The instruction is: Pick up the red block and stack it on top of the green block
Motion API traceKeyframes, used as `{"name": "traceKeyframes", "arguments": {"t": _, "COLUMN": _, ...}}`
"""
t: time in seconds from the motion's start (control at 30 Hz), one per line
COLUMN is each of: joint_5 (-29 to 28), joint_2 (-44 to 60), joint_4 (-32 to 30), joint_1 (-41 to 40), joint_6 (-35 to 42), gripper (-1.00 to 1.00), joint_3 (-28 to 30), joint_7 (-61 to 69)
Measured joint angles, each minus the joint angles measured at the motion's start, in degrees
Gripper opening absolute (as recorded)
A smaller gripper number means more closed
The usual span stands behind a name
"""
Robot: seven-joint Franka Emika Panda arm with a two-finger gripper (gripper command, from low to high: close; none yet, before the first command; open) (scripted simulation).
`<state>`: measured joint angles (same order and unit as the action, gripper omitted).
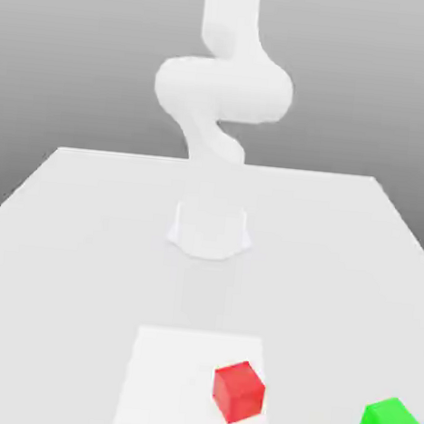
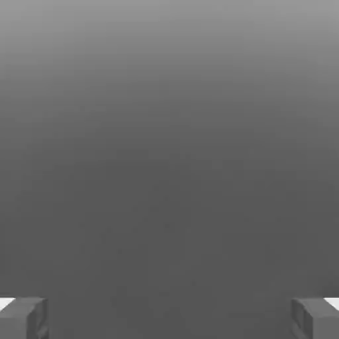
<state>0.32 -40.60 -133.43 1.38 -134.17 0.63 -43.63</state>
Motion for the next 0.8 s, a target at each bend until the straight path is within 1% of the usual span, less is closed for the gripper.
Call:
{"name": "traceKeyframes", "arguments": {"t": 0.3, "joint_5": 1.5, "joint_2": 19.1, "joint_4": -6.0, "joint_1": 4.3, "joint_6": -8.7, "gripper": 0.00, "joint_3": 1.5, "joint_7": 8.3}}
{"name": "traceKeyframes", "arguments": {"t": 0.5, "joint_5": 2.2, "joint_2": 31.5, "joint_4": -9.9, "joint_1": 5.9, "joint_6": -14.4, "gripper": 0.00, "joint_3": 1.2, "joint_7": 13.5}}
{"name": "traceKeyframes", "arguments": {"t": 0.73, "joint_5": 0.6, "joint_2": 46.0, "joint_4": -14.5, "joint_1": 7.3, "joint_6": -21.0, "gripper": 0.00, "joint_3": 0.5, "joint_7": 17.8}}
{"name": "traceKeyframes", "arguments": {"t": 0.8, "joint_5": 0.3, "joint_2": 50.1, "joint_4": -14.6, "joint_1": 7.3, "joint_6": -23.9, "gripper": 0.00, "joint_3": 0.5, "joint_7": 18.2}}
